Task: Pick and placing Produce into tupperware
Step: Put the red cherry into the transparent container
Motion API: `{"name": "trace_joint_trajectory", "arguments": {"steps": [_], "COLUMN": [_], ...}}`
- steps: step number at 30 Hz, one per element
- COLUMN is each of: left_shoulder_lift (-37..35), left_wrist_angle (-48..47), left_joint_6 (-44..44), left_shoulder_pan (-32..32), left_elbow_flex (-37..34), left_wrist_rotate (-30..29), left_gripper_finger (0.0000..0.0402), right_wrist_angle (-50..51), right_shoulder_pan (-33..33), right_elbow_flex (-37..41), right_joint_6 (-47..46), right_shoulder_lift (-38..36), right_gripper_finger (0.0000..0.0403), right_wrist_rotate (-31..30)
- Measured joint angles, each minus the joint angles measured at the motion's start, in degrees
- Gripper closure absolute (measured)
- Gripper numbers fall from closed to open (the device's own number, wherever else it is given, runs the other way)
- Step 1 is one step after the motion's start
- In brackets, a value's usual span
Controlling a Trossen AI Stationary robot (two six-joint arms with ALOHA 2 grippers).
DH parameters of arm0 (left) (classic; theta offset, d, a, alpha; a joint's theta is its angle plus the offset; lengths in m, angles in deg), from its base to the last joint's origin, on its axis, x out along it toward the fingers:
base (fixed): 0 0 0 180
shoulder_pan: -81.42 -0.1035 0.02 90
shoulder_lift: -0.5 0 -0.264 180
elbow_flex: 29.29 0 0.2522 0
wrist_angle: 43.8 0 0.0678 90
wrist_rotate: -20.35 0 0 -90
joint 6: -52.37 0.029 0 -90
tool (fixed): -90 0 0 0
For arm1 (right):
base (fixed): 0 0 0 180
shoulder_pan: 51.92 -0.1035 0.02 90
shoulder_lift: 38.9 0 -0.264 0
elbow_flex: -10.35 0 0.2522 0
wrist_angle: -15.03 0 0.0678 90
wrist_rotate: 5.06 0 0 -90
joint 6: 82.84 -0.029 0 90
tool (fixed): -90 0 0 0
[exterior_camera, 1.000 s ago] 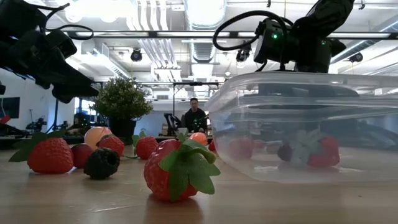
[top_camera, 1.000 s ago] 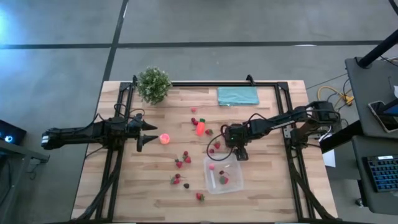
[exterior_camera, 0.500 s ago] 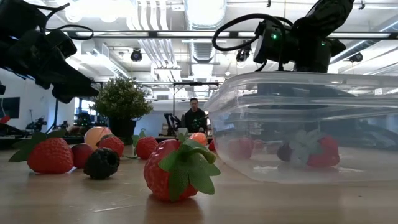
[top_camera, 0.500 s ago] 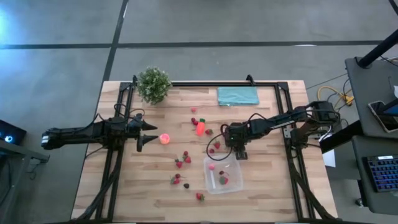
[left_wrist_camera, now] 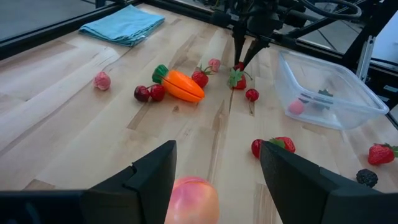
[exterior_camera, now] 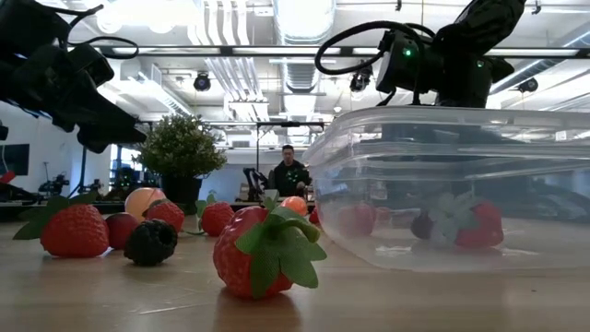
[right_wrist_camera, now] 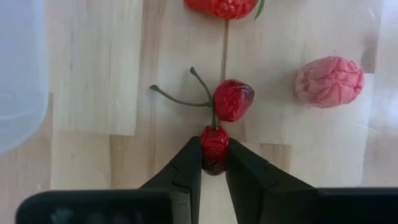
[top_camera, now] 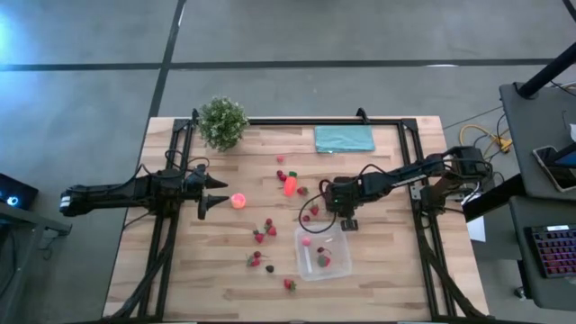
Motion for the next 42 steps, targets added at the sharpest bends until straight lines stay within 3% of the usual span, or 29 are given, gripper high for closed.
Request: {"name": "trace_joint_trajectory", "arguments": {"steps": [14, 20, 27, 34, 42], "left_shoulder_lift": [0.0, 0.0, 0.0, 0.0, 0.0], "left_wrist_angle": [0.0, 0.0, 0.0, 0.0, 0.0], "left_joint_6": [0.0, 0.0, 0.0, 0.0, 0.0], "left_shoulder_pan": [0.0, 0.0, 0.0, 0.0, 0.0], "left_elbow_flex": [0.0, 0.0, 0.0, 0.0, 0.0], "left_wrist_rotate": [0.0, 0.0, 0.0, 0.0, 0.0], "left_gripper_finger": [0.0185, 0.0185, 0.0185, 0.0185, 0.0185], "right_wrist_angle": [9.3, 9.4, 10.0, 14.4, 20.8], "right_shoulder_pan": [-0.5, -1.1, -8.4, -15.7, -19.7], "right_elbow_flex": [-4.7, -6.9, -11.4, -19.5, -29.2], "right_joint_6": [-2.5, -4.5, -0.3, -12.1, -25.1], "right_shoulder_lift": [-12.3, -13.5, -10.2, -3.0, 8.8], "right_gripper_finger": [0.0348, 0.0348, 0.0348, 0.0348, 0.0348], "right_wrist_rotate": [-2.8, -2.7, -2.5, -5.3, -4.6]}}
